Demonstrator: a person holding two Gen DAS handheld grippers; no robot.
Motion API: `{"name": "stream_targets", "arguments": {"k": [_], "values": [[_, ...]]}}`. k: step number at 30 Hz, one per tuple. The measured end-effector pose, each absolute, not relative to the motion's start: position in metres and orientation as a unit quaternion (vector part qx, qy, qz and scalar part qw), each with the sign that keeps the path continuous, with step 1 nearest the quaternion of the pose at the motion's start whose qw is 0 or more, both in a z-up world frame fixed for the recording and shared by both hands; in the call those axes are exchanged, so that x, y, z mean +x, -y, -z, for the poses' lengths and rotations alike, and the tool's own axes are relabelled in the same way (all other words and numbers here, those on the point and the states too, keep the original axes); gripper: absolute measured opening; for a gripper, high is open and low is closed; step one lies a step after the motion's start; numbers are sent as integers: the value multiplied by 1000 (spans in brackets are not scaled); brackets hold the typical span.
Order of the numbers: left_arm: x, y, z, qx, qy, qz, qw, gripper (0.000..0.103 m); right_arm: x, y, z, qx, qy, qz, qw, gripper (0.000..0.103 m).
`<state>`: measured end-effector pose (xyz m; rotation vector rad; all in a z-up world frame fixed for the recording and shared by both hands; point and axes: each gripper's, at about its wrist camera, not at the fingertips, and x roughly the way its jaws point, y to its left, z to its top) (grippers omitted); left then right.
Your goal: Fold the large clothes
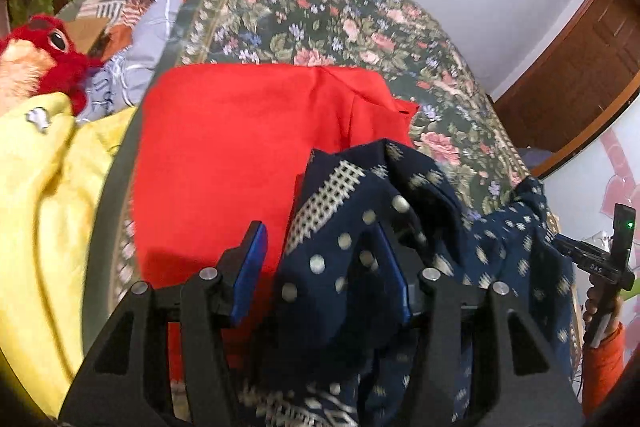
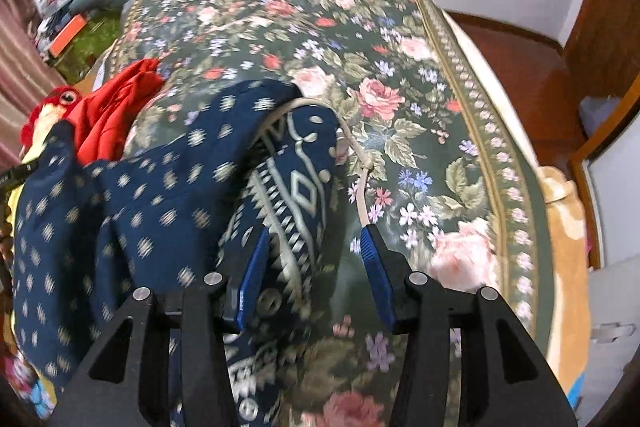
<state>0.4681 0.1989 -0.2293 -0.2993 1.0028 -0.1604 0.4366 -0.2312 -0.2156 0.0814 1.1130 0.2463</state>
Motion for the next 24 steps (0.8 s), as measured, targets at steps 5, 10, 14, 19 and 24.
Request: {"name": "stream_targets", "arguments": {"k": [5, 10, 14, 19, 24], "values": [[484, -191, 241, -139, -482, 86, 861, 54, 457, 241, 222, 94, -524, -122, 838, 44], [495, -184, 253, -136, -495, 94, 853, 54, 483, 232, 238, 119, -545, -138, 818, 44], [496, -189, 256, -175, -499, 106, 842, 54, 492, 226, 248, 152, -552, -159, 804, 44], [488, -189, 255, -195, -503, 119, 833, 34, 493, 229, 260, 210, -553, -172, 788, 47], [475, -177, 243, -148, -501, 75, 849, 4, 489, 219, 248, 183, -549, -185, 795, 26]]}}
